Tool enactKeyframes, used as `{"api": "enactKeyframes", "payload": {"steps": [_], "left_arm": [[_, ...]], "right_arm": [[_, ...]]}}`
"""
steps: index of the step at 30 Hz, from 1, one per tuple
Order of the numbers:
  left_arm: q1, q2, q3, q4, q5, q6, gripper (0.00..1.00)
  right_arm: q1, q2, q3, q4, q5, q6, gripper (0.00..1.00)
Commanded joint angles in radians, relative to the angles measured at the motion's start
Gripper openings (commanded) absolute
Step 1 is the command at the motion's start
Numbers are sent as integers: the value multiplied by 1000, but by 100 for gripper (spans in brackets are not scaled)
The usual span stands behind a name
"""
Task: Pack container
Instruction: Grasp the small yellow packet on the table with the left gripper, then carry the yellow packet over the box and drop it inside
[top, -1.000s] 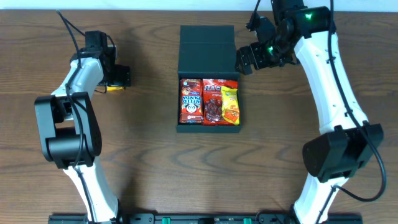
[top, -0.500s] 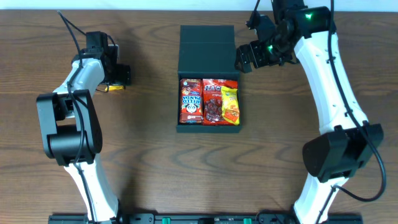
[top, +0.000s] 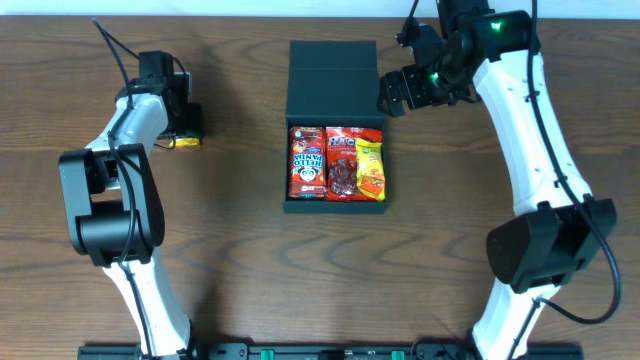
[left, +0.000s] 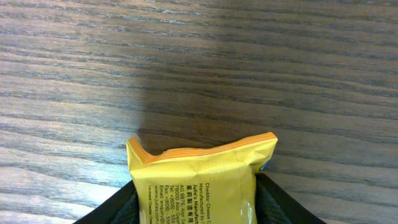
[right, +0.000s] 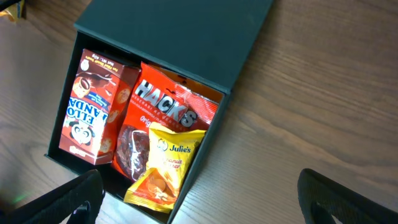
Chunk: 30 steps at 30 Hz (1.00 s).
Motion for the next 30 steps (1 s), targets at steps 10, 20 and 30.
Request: {"api": "enactKeyframes", "payload": {"steps": [10, 20, 30], "left_arm": [[-15, -41, 62, -84, 4, -68, 43], [-143, -227, 156, -160, 4, -56, 43], [-418, -284, 156, -263, 3, -156, 44]], "right_arm": [[-50, -20, 75, -11, 42, 24, 99], [-183, -20, 185, -53, 43, 38, 99], [-290, -20, 190, -65, 43, 80, 99]]}}
